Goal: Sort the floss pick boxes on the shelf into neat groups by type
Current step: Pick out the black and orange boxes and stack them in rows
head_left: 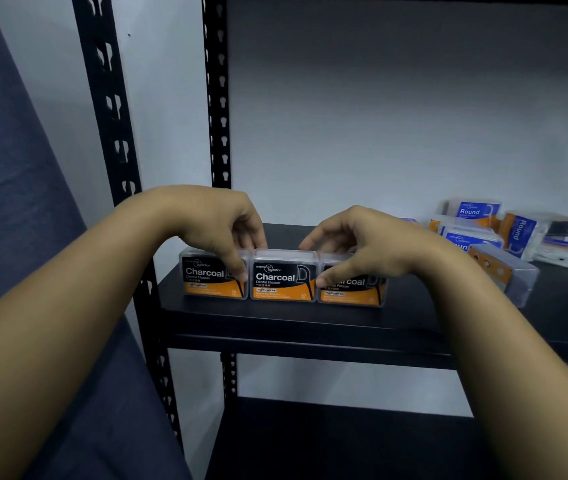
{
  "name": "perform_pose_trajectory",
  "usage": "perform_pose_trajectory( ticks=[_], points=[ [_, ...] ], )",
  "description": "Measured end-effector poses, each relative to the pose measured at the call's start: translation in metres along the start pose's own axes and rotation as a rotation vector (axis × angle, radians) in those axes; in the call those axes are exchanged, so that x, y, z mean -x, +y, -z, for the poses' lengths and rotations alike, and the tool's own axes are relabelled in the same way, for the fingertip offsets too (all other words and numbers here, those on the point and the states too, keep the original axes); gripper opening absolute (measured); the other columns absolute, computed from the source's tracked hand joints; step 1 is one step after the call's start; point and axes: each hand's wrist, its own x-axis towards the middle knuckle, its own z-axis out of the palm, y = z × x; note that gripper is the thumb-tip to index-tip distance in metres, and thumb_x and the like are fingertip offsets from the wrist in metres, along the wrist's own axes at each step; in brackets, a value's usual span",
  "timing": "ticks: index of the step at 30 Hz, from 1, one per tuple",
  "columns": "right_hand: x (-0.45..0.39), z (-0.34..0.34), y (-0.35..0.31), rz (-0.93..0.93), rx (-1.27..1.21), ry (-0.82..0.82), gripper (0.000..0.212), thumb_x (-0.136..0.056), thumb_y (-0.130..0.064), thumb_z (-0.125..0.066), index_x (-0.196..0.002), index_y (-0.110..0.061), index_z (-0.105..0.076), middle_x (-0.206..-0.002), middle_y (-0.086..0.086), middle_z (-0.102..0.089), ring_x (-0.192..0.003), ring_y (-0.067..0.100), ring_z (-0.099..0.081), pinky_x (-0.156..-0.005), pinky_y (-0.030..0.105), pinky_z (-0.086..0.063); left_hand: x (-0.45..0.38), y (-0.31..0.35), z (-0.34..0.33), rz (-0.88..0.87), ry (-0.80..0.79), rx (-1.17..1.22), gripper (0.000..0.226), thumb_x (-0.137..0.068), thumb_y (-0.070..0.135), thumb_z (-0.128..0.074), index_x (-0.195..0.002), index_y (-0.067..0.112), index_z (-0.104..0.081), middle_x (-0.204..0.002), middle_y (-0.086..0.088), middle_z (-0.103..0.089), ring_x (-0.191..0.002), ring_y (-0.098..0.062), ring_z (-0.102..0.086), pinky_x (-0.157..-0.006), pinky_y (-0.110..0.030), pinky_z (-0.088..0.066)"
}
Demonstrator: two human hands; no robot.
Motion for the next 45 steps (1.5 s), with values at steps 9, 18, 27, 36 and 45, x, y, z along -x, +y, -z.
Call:
perform_pose_trajectory(
  ticks=[9,18,27,36,45],
  points=[
    [-0.001,0.004,-0.004,0.021,-0.012,-0.024,0.054,-0.071,-0.027,-0.094,-0.121,-0.031,-0.073,-0.101,-0.007,-0.080,-0.094,0.011,-0.076,-0.091,0.040,-0.061,-0.003,0.000,0.000,-0.031,-0.003,0.030,0.048,-0.067,0.029,-0.094,-0.112,0.030,-0.076,-0.095,0.014,-0.080,-0.089,-0.003,-0.074,-0.083,-0.021,-0.056],
    [-0.002,-0.004,-0.008,0.027,0.013,0.031,0.046,-0.068,-0.038,-0.095,-0.109,-0.031,-0.077,-0.090,-0.008,-0.080,-0.087,0.008,-0.074,-0.088,0.040,-0.061,-0.002,0.002,0.001,-0.027,-0.020,0.036,0.042,-0.069,0.026,-0.094,-0.108,0.028,-0.078,-0.095,0.012,-0.080,-0.090,-0.006,-0.074,-0.080,-0.020,-0.055],
    [-0.005,-0.007,-0.005,0.057,-0.046,0.047,0.047,-0.072,-0.043,-0.092,-0.114,-0.030,-0.076,-0.097,-0.009,-0.079,-0.091,0.007,-0.073,-0.092,0.036,-0.060,0.004,0.007,0.008,-0.086,0.081,0.081,0.033,-0.074,0.039,-0.088,-0.104,0.031,-0.078,-0.093,0.020,-0.078,-0.094,-0.002,-0.074,-0.090,-0.027,-0.056],
    [-0.005,-0.006,-0.007,0.057,-0.098,0.033,0.037,-0.079,-0.040,-0.087,-0.112,-0.028,-0.076,-0.098,-0.006,-0.079,-0.087,0.006,-0.075,-0.092,0.037,-0.060,-0.016,-0.001,0.016,0.077,0.232,-0.081,0.032,-0.078,0.036,-0.084,-0.108,0.032,-0.074,-0.101,0.021,-0.070,-0.097,-0.008,-0.068,-0.089,-0.033,-0.054],
    [-0.007,-0.008,-0.007,0.082,-0.054,0.026,0.033,-0.079,-0.034,-0.088,-0.110,-0.028,-0.078,-0.093,-0.010,-0.079,-0.082,0.007,-0.072,-0.088,0.038,-0.061,-0.033,-0.013,0.008,0.219,0.116,-0.199,0.035,-0.083,0.025,-0.080,-0.118,0.026,-0.072,-0.105,0.011,-0.070,-0.099,-0.016,-0.066,-0.090,-0.033,-0.052]
  ],
)
